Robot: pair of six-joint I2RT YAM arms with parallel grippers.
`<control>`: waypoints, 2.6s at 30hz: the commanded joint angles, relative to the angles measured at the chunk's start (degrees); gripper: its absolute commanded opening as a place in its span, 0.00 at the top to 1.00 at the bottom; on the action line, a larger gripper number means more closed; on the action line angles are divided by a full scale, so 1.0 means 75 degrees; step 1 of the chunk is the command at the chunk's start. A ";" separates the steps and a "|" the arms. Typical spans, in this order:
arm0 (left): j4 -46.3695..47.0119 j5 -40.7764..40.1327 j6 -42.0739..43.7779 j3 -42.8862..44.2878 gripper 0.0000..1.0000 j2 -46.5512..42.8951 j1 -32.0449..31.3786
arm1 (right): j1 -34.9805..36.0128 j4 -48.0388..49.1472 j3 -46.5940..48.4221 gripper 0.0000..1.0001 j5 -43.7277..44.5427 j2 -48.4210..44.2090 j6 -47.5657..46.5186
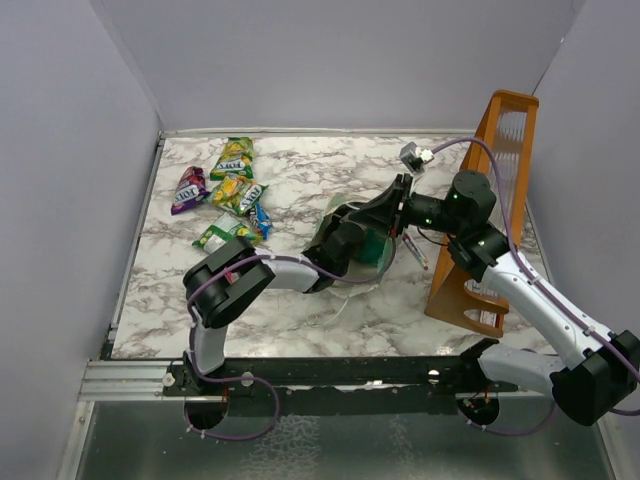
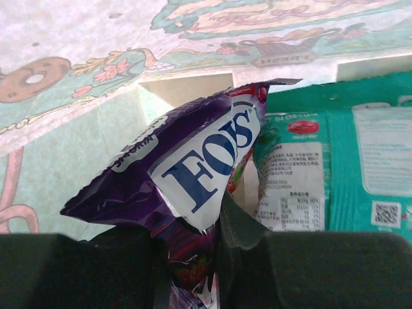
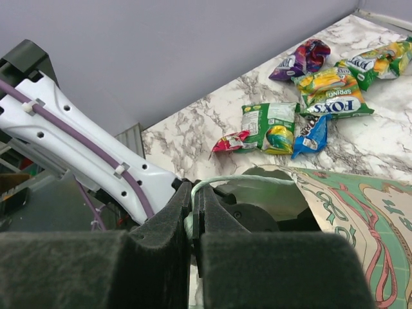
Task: Take the snacks out of the paper bag
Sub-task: Take out the snack from the paper bag, then place the snack at the center of the board.
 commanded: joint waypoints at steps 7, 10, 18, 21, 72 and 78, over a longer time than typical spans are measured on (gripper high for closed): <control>-0.0960 0.1917 -0.0960 -0.1023 0.91 -0.2176 0.0046 | 0.0078 0.0105 0.0065 0.99 0.0071 -0.0219 -0.0107; -0.1425 0.2339 -0.1315 -0.1294 0.94 -0.2778 0.0040 | 0.0078 0.0082 0.0017 0.99 0.0248 -0.0198 -0.0149; -0.2447 0.3463 -0.1824 -0.1644 0.99 -0.4191 0.0044 | 0.0078 0.0112 -0.0075 0.99 0.0537 -0.0064 -0.0055; -0.2626 0.3554 -0.1908 -0.1789 0.99 -0.4653 0.0045 | 0.0078 0.0212 -0.0147 0.99 0.0545 -0.0091 -0.0011; -0.5145 0.6055 0.0371 0.0332 1.00 -0.8791 -0.0282 | 0.0078 -0.0766 0.0340 0.99 0.3573 -0.0582 -0.0620; -0.4851 0.4674 0.0852 0.0772 1.00 -0.9335 -0.0282 | 0.0078 -0.1098 0.1232 0.99 0.4013 -0.0047 -0.1108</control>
